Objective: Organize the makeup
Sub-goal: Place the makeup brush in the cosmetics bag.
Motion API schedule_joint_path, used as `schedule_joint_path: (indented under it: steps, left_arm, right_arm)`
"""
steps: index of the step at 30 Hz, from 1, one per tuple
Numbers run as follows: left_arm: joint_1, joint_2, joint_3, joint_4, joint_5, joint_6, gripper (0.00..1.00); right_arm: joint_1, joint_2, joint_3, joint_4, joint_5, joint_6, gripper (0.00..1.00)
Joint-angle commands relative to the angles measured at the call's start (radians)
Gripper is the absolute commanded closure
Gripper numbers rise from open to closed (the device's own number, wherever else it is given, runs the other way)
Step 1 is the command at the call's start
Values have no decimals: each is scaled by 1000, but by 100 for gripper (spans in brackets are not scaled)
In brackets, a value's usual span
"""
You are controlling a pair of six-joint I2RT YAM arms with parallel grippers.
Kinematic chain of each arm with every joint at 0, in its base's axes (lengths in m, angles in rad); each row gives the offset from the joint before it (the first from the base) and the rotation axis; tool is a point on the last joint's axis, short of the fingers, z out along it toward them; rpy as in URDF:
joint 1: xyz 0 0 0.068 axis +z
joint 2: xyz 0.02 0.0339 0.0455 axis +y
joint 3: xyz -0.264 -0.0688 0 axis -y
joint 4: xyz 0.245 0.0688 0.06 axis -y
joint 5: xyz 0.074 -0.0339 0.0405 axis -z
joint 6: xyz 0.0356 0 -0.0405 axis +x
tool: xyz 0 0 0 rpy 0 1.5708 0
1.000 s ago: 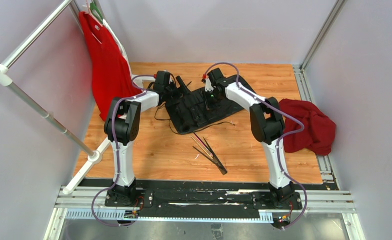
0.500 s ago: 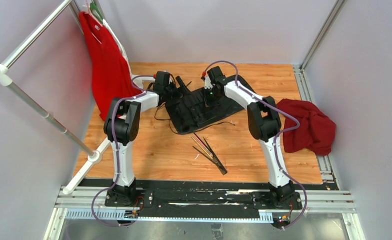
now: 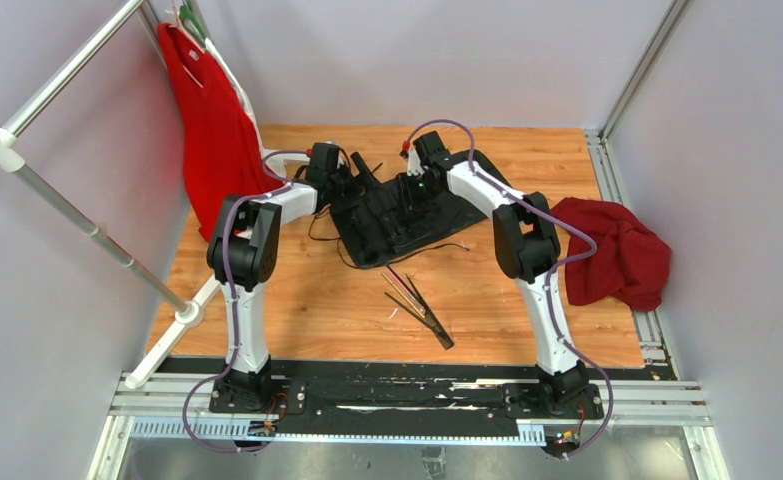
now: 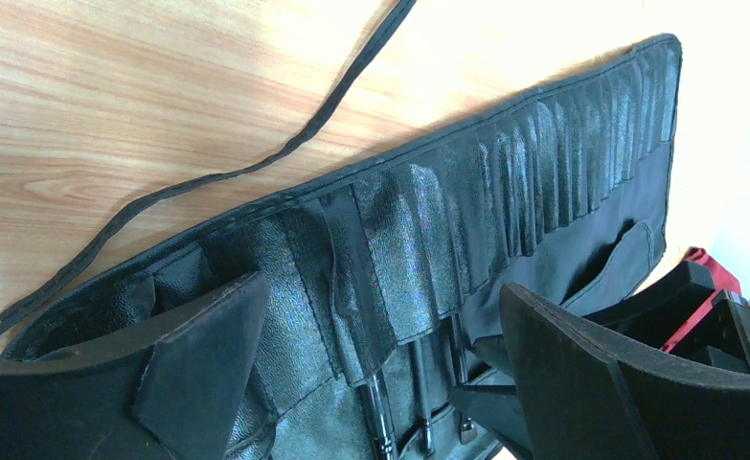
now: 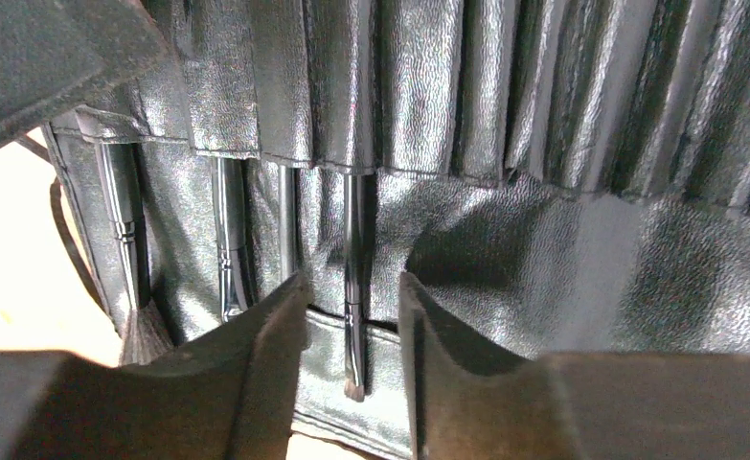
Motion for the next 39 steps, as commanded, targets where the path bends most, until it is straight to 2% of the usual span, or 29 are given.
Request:
schedule_joint_path:
  steps: [1, 8, 14, 23, 31, 39]
  left_arm:
    - [13, 16, -42, -152, -26, 17, 2]
    - [13, 16, -35, -155, -25, 18, 2]
    - [13, 17, -28, -158, -26, 20, 2]
    - [13, 21, -14, -166, -26, 25, 2]
    - [14, 19, -15, -167, -25, 27, 2]
    - [14, 17, -23, -161, -25, 23, 2]
  right_arm:
    - [-18, -17, -10, 22, 1, -15, 56]
    - [-18, -190, -161, 58, 40, -53, 53]
    - [8, -477, -412, 108, 91, -107, 53]
    - [189, -795, -796, 156, 241, -178, 53]
    - [377, -953, -1036, 241, 297, -134, 53]
    - [467, -964, -1117, 284, 290, -99, 54]
